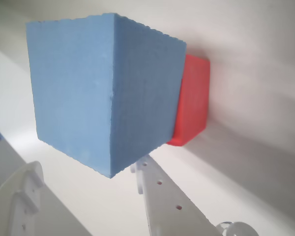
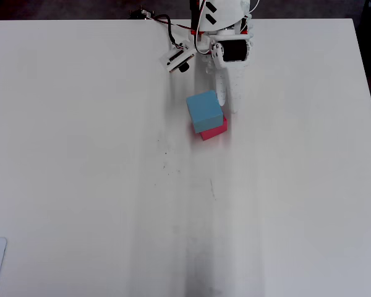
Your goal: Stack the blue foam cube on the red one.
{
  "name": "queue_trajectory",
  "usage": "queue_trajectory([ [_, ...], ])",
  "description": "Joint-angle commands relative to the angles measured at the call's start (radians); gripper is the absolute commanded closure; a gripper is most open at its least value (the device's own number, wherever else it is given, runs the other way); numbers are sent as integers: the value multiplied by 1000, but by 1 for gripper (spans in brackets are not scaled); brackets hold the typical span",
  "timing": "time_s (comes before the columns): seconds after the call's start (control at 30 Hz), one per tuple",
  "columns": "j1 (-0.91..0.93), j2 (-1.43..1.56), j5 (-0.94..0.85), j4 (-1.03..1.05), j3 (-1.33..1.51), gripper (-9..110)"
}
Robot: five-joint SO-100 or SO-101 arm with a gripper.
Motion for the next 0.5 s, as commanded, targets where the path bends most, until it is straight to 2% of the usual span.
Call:
queue_trajectory([
  [0.0, -6, 6, 3, -18, -6, 78],
  [0.47, 23, 6, -8, -92, 20, 78],
])
